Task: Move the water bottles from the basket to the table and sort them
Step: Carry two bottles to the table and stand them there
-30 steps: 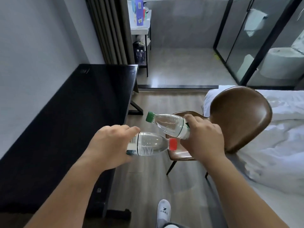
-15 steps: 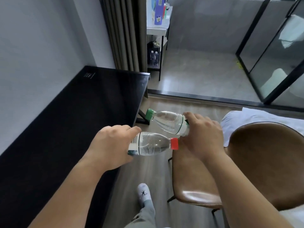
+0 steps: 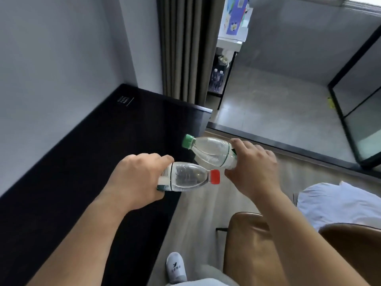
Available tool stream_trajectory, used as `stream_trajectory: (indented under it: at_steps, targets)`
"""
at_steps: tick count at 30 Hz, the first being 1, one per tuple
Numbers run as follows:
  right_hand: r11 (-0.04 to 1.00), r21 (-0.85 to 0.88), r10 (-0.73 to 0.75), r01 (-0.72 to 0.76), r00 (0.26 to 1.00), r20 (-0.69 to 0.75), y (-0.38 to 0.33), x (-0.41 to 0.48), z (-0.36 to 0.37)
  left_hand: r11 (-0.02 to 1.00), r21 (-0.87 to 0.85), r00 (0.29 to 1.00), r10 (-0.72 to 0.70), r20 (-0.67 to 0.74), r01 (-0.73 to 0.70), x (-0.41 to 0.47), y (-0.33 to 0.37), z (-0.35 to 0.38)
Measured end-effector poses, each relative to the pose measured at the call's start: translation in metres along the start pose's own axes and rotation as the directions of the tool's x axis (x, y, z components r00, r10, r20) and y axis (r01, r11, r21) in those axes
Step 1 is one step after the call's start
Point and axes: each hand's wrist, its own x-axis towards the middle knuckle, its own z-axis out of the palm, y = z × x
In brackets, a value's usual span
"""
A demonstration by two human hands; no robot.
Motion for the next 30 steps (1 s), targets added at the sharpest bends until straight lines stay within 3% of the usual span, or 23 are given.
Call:
stream_trajectory:
  at_steps: [6,12,23,30]
  targets:
    - [0.986,0.061,-0.158,0.156,0.987,0.037,-0.044,0.071,0.016,0.984,-0.025,0.984,-0.176,-0.013,0.176,0.002,-0.045,-0.01]
    - [0.912,0.129,-0.398,0.389,0.916,0.051,-0.1,0.128,0.036,0.911,-0.008,0.911,-0.412,-0.017,0.412,-0.016,-0.071,-0.014]
    - [0.574,0.296,-0.786,0.764,0.615,-0.062,-0.164,0.211,0.079,0.571,0.031,0.571,-0.821,0.034,0.82,-0.016,-0.052,-0.017]
    - [0.407,0.298,-0.864,0.864,0.47,-0.183,-0.165,0.226,0.11,0.457,0.051,0.454,-0.889,0.065,0.888,-0.004,-0.017,-0.004]
